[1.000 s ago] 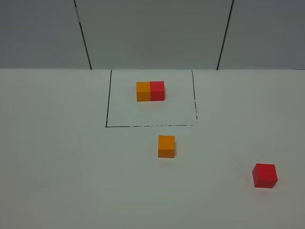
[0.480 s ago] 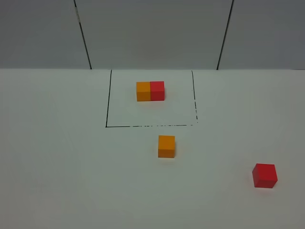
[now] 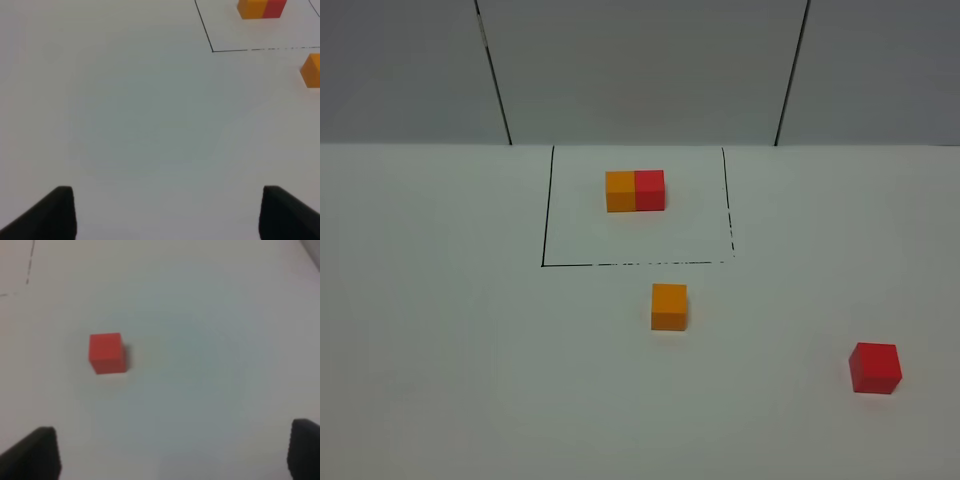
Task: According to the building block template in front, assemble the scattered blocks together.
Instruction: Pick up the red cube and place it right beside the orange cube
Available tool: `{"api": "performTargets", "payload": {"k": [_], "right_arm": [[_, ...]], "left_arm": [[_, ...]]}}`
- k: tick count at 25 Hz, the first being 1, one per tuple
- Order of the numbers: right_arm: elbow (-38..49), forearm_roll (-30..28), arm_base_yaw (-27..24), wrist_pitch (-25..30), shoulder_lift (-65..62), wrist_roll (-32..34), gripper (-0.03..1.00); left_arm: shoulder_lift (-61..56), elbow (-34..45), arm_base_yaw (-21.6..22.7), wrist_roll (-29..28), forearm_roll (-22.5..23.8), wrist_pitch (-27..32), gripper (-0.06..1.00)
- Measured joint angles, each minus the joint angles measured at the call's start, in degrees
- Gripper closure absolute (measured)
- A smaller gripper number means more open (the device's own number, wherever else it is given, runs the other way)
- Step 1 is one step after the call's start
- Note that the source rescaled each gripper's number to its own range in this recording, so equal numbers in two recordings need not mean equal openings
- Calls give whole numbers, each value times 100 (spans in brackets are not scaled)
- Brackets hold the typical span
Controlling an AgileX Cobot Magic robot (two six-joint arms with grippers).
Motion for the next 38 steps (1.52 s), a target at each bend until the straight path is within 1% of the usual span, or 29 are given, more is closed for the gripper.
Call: {"api": "performTargets", "payload": {"k": [2, 4, 9, 12, 15, 18, 23, 29, 33, 36, 38], "right_arm": [[-120, 327, 0, -101, 548, -322, 4], [-264, 468, 0, -289, 1298, -549, -3], [-717, 494, 0, -781, 3402, -856, -3], [-1053, 494, 6, -928, 4737, -785, -3], [-1433, 494, 6, -963, 6066, -655, -3], [-1842, 508, 57, -1032, 7014, -600, -3], [-2306, 535, 640, -1228, 7860, 134, -3], [-2409, 493, 1369, -1685, 8156, 630, -3], [-2421, 412, 1521, -1818, 8450, 1004, -3], [-2420, 403, 1527, -1853, 8656, 1062, -3], [-2420, 297, 1527, -1885, 8752, 1075, -3]], "left_arm": [[0, 0, 0, 0, 0, 0, 30], [0, 0, 0, 0, 0, 0, 30], [0, 0, 0, 8, 0, 0, 30], [0, 0, 0, 8, 0, 0, 30], [0, 0, 0, 8, 0, 0, 30], [0, 0, 0, 3, 0, 0, 30], [0, 0, 0, 3, 0, 0, 30], [0, 0, 0, 3, 0, 0, 30], [0, 0, 0, 3, 0, 0, 30], [0, 0, 0, 3, 0, 0, 30], [0, 0, 0, 3, 0, 0, 30]]}}
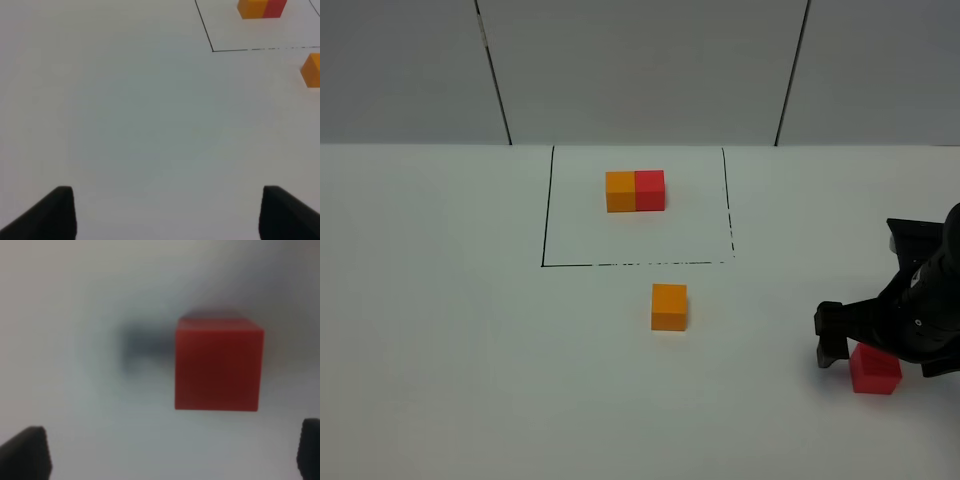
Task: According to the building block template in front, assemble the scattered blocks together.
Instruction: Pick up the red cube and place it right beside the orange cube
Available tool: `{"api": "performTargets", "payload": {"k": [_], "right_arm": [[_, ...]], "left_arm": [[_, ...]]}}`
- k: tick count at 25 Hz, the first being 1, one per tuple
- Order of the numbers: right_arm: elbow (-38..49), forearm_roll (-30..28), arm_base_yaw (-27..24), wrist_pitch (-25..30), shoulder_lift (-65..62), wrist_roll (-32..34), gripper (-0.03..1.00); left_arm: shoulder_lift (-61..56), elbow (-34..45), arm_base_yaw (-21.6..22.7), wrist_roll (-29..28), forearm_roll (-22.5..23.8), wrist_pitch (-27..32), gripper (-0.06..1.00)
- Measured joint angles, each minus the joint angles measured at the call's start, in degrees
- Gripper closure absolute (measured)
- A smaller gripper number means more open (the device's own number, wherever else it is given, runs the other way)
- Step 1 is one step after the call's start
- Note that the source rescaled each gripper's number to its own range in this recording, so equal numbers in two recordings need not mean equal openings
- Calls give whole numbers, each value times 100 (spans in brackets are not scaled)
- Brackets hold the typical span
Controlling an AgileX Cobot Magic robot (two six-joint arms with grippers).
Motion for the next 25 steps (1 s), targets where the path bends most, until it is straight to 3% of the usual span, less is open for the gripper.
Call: {"api": "performTargets", "payload": {"k": [8, 25], "right_arm": [[0, -451, 0, -205, 371, 6, -3], [-240, -478, -33, -485, 1121, -255, -3]], "left_arm": [[0, 0, 0, 0, 0, 0, 30], [0, 0, 0, 0, 0, 0, 30]]}}
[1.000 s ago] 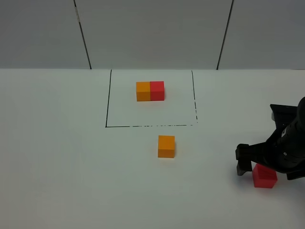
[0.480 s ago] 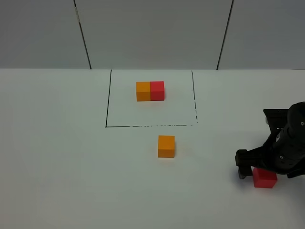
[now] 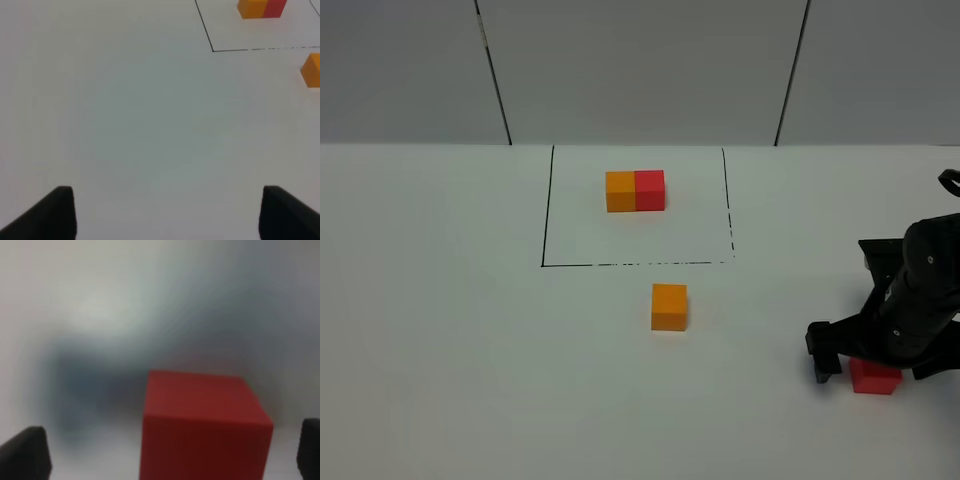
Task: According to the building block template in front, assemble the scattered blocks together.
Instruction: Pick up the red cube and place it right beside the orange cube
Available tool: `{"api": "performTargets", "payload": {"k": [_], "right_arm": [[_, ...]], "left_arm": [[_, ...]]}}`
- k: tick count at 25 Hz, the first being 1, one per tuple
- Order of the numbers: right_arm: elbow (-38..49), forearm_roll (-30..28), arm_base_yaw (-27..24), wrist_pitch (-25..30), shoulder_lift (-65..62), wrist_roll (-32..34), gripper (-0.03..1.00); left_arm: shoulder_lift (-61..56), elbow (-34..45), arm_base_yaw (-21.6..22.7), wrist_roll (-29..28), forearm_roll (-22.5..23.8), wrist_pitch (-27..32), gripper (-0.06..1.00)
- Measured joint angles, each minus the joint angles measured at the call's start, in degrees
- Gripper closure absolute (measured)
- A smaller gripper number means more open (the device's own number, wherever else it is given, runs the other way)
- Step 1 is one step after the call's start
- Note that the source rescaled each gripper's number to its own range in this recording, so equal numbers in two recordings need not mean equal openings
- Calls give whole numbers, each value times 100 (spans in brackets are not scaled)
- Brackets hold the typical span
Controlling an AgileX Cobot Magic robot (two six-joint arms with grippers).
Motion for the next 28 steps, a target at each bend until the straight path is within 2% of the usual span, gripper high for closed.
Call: {"api": "performTargets", "payload": {"k": [7, 20, 28], "right_arm": [[0, -21, -160, 69, 78, -128, -3], [-7, -65, -160, -44, 308, -173, -3], [-46, -20, -164, -13, 368, -196, 2]], "left_arm": [[0, 0, 0, 0, 0, 0, 30], [0, 0, 0, 0, 0, 0, 30], [0, 0, 0, 0, 0, 0, 30]]}}
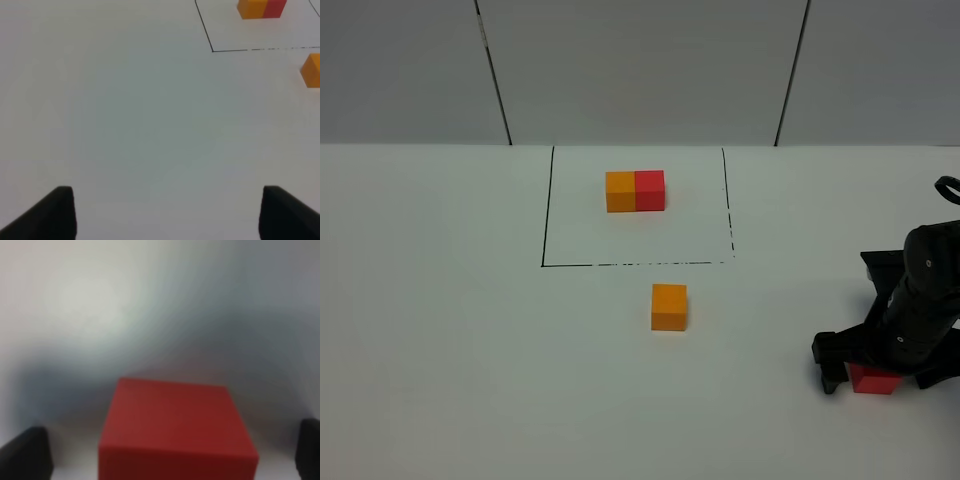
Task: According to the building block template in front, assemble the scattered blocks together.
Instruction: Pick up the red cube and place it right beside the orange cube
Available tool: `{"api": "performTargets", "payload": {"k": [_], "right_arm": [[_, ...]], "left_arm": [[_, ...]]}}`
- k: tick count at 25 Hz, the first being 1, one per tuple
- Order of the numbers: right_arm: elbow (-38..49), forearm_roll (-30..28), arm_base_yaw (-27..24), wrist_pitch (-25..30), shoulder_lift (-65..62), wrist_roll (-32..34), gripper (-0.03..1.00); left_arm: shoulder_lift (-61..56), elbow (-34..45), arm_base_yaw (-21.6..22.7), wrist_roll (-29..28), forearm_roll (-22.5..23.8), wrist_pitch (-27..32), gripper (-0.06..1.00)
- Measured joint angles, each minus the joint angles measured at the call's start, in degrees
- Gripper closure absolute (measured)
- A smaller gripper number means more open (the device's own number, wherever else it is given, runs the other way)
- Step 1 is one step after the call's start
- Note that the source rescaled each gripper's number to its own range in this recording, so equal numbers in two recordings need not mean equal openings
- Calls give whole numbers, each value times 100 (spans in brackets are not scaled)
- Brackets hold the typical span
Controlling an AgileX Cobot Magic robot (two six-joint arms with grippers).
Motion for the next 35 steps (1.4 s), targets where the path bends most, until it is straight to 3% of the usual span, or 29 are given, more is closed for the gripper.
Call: {"api": "performTargets", "payload": {"k": [2, 5, 10, 11, 17, 20, 24, 29, 35], "right_arm": [[-4, 11, 0, 0, 0, 0, 8], [-6, 13, 0, -24, 0, 0, 28], [-11, 13, 0, -66, 6, 0, 90], [-11, 13, 0, -71, 6, 0, 97], [-49, 13, 0, 5, -49, -9, 96], [-360, 13, 74, 547, -227, -345, 96], [-1115, -53, 418, 1330, -518, -1573, 96], [-1591, -267, 930, 1749, -504, -4117, 96], [-2228, -370, 1358, 2181, 111, -5789, 96]], "left_arm": [[0, 0, 0, 0, 0, 0, 30], [0, 0, 0, 0, 0, 0, 30], [0, 0, 0, 0, 0, 0, 30], [0, 0, 0, 0, 0, 0, 30], [0, 0, 0, 0, 0, 0, 30], [0, 0, 0, 0, 0, 0, 30], [0, 0, 0, 0, 0, 0, 30], [0, 0, 0, 0, 0, 0, 30], [0, 0, 0, 0, 0, 0, 30]]}}
